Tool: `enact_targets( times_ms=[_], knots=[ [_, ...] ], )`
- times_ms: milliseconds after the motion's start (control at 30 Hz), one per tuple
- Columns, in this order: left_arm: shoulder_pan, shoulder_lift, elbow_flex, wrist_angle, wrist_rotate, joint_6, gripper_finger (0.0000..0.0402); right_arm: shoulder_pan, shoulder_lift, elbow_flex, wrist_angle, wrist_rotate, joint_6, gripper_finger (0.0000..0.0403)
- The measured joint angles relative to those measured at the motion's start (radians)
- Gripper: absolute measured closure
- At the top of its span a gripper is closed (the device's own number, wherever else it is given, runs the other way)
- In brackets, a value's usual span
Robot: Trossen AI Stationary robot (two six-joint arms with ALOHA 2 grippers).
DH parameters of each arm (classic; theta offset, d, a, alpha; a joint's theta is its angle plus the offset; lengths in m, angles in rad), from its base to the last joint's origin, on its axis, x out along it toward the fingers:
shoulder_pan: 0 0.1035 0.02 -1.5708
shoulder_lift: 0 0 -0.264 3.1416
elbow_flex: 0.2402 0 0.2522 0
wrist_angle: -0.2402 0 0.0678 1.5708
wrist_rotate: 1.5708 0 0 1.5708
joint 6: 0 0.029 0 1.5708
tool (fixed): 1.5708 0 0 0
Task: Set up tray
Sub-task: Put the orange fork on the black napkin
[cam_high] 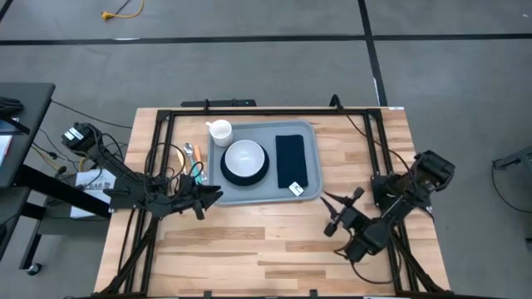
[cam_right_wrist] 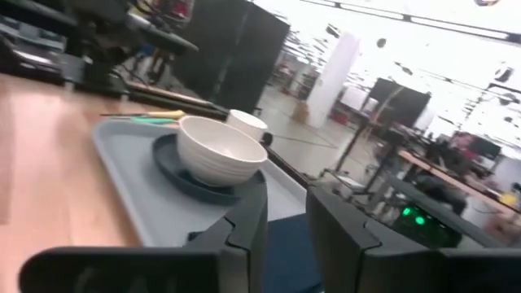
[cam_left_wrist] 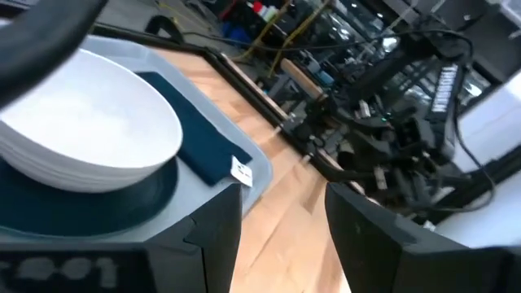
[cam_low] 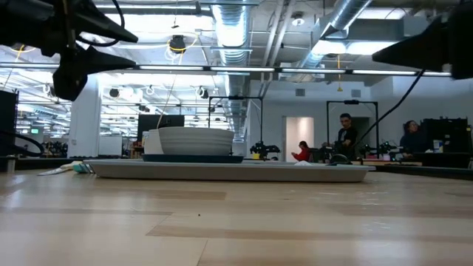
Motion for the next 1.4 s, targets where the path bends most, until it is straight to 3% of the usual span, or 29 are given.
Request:
enact_targets(
  times_ms=[167, 433, 567, 667, 733, 933, 1100, 1200, 1300, 1400],
  knots=[
    [0.0, 0.0, 0.027, -0.049, -0.021, 0.005, 0.0235, 0.048, -0.017, 0.0, 0.007, -0.005, 0.008, 0.0338],
    [0.0, 0.0, 0.027, -0.104, 0.018, -0.008, 0.0235, 0.16, -0.021, 0.002, 0.086, -0.14, -0.002, 0.0364],
    [0.0, 0.0, 0.027, -0.118, 0.032, -0.009, 0.0235, 0.097, -0.056, 0.05, 0.078, -0.322, 0.026, 0.0383],
    [0.001, 0.0, 0.027, -0.125, 0.027, -0.009, 0.0235, -0.016, -0.077, 0.088, 0.099, -0.382, -0.042, 0.0391],
    [0.001, 0.0, 0.027, -0.134, 0.024, -0.009, 0.0235, -0.092, -0.072, 0.103, 0.221, -0.382, -0.236, 0.0393],
    [0.001, 0.0, 0.027, -0.141, 0.051, -0.009, 0.0235, -0.178, 0.0, 0.103, 0.903, -0.452, -1.178, 0.0402],
    [0.001, 0.0, 0.027, -0.146, 0.179, 0.019, 0.0235, -0.199, 0.021, 0.064, 1.321, -0.644, -1.673, 0.0402],
    [0.0, 0.0, 0.027, -0.156, 0.205, 0.02, 0.0235, -0.261, -0.02, -0.014, 1.564, -0.9, -1.864, 0.0402],
    [0.001, 0.0, 0.027, -0.159, 0.203, 0.042, 0.0235, -0.346, -0.083, -0.116, 1.738, -1.15, -1.908, 0.0402],
    [0.001, 0.0, 0.04, -0.18, 0.204, 0.081, 0.0235, -0.425, -0.154, -0.24, 1.876, -1.241, -1.849, 0.04]
  ],
)
